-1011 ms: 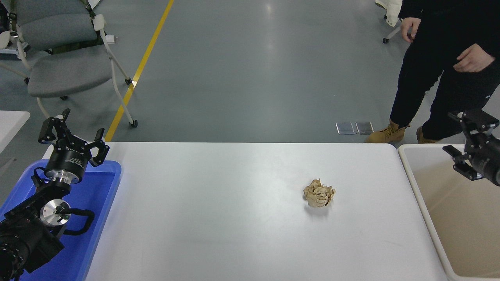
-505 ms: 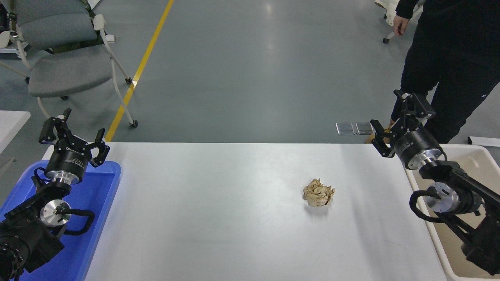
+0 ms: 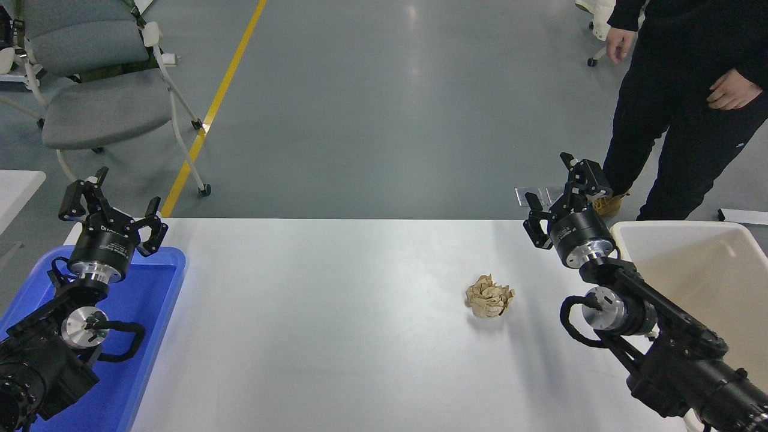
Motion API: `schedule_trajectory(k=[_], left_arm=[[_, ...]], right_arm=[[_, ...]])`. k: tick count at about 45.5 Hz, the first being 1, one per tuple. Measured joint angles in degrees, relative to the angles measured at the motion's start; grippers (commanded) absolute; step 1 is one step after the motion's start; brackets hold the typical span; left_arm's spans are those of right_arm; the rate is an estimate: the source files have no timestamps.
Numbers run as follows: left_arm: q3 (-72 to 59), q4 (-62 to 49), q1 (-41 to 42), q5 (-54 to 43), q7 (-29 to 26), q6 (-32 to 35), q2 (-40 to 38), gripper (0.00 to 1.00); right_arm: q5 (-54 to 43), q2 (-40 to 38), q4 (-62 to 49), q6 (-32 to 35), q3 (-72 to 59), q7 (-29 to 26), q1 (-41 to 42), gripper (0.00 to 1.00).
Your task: Clean the table surface
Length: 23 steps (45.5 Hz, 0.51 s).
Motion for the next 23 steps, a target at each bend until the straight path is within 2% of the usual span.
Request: schedule_trajectory(k=[23], left_arm=[[0.0, 0.0, 0.0, 0.0, 0.0, 0.0, 0.0, 1.00]], right_arm=[[2.2, 1.5, -0.8, -1.2, 1.1, 0.4, 0.8, 0.99]])
